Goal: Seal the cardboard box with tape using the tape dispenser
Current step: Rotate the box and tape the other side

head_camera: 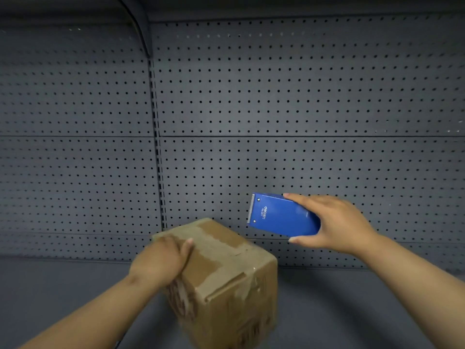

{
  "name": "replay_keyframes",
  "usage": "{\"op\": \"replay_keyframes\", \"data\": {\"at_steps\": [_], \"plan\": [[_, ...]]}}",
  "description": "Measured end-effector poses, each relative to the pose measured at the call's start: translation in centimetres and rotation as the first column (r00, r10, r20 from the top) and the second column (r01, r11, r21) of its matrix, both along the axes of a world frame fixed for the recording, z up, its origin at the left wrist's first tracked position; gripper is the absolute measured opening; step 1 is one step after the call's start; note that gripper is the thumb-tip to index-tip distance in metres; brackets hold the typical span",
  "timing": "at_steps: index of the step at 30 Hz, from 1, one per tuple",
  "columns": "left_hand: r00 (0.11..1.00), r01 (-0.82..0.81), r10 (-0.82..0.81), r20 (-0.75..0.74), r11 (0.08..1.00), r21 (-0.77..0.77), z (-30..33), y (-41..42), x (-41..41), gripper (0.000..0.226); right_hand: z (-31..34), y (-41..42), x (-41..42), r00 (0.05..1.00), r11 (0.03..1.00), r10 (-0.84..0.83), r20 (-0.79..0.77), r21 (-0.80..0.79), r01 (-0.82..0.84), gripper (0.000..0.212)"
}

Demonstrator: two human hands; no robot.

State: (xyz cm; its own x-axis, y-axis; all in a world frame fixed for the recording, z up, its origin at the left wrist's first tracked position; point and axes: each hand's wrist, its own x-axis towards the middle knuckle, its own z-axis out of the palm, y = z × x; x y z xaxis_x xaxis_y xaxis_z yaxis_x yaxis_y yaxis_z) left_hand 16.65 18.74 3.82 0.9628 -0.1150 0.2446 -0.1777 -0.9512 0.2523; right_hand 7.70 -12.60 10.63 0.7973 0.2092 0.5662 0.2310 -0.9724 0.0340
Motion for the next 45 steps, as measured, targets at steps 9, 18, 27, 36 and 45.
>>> {"op": "replay_keyframes", "data": {"at_steps": [9, 18, 27, 36, 45], "plan": [[0.888, 0.248, -0.390, -0.244, 0.852, -0.461, 0.5, -0.1, 2.8, 0.078, 0.0, 2.5, 2.2, 0.994, 0.996, 0.074, 0.079, 0.047, -0.078, 0.083], [0.828, 0.402, -0.533, -0.173, 0.780, -0.480, 1.8, -1.0, 5.3, 0.060, 0.3, 4.5, 3.1, 0.988, 0.986, 0.139, 0.060, 0.079, -0.144, 0.082], [0.634, -0.009, -0.769, 0.084, -0.115, -0.993, 5.1, -3.9, 1.4, 0.045, 0.7, 5.5, 2.3, 0.984, 0.982, 0.176, 0.042, 0.058, -0.178, 0.082], [0.831, -0.022, -0.554, -0.043, 0.044, -0.999, 5.1, -4.3, -0.2, 0.007, 1.2, 5.5, 0.2, 0.980, 0.977, 0.193, 0.047, 0.084, -0.197, 0.085], [0.905, 0.074, -0.425, 0.008, 0.137, -0.988, 5.1, -5.0, -3.5, 0.021, 1.5, 4.6, -2.1, 0.980, 0.978, 0.196, -0.021, 0.079, -0.194, 0.084]]}}
